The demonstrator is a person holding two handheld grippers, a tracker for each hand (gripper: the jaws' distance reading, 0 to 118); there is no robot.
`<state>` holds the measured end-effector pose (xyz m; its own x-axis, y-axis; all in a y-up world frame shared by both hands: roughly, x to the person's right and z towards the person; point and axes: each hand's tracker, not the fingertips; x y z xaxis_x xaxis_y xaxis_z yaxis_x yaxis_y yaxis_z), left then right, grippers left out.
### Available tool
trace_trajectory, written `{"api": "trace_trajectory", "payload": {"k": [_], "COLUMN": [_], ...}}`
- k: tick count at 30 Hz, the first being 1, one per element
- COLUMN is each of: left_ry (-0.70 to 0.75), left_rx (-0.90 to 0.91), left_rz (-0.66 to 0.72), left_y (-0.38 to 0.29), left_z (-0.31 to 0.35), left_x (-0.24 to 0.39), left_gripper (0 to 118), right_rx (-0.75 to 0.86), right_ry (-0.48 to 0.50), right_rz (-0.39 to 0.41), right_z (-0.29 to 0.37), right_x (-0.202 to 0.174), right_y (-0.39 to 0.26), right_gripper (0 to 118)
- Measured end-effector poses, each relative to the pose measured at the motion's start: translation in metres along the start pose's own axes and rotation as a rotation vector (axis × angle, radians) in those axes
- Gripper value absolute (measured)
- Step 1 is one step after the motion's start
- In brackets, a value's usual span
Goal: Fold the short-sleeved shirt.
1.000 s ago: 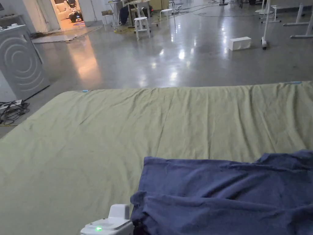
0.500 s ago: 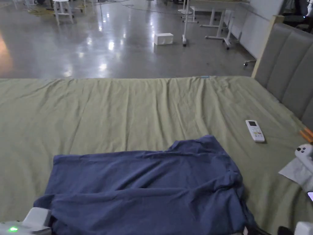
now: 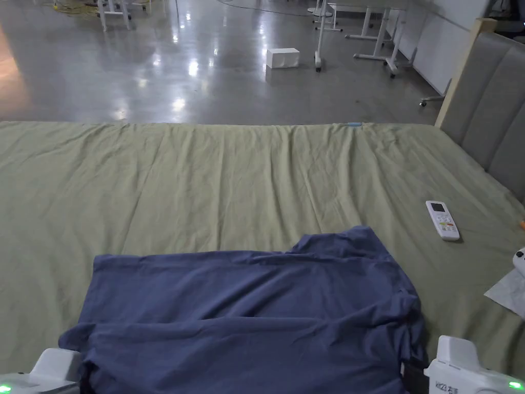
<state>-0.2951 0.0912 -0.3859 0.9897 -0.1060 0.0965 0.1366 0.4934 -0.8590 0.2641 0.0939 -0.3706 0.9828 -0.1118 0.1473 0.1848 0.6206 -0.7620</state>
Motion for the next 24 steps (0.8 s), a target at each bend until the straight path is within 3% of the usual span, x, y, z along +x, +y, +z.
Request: {"api": "trace_trajectory", "payload": {"k": [2,4,5,7,11,17,21,23,24], "left_ry": [-0.004,-0.015,0.036,0.001,-0.048,-0.14,-0.157,-0.153,-0.149], "left_rx": [0.011,0.15,0.172,0.237,0.268,0.189,0.159,0.173,0.202], "left_rz": [0.012,-0.066,-0.086,-0.017,0.146,0.301,0.295,0.3,0.33], "left_y": [0.0,-0.012,-0.018,-0.024,-0.043,-0.119,-0.155,-0.161,-0.163], "left_z": [0.002,0.019,0.031,0.059,0.102,0.126,0.111,0.103,0.102], "left_x": [-0.002,-0.005,-0.005,-0.014,-0.039,-0.063,-0.056,-0.052,-0.052], "left_gripper": [11,8,7,7,7,7,7,9,17], "right_rx": [-0.011,0.018,0.055,0.096,0.113,0.098,0.034,0.03,0.037], "right_ry": [0.045,0.025,0.007,-0.002,0.011,0.013,-0.007,-0.004,0.002], "right_rz": [-0.09,-0.062,-0.001,0.05,-0.015,-0.016,0.047,0.025,0.01], "right_z": [0.005,0.019,0.03,0.051,0.09,0.141,0.135,0.128,0.126], "right_x": [0.009,0.003,-0.002,-0.009,-0.011,0.003,0.004,0.004,0.005], "right_y": [0.005,0.008,0.008,0.008,-0.003,-0.061,-0.094,-0.102,-0.105], "right_gripper": [19,13,13,13,13,12,12,13,17]}}
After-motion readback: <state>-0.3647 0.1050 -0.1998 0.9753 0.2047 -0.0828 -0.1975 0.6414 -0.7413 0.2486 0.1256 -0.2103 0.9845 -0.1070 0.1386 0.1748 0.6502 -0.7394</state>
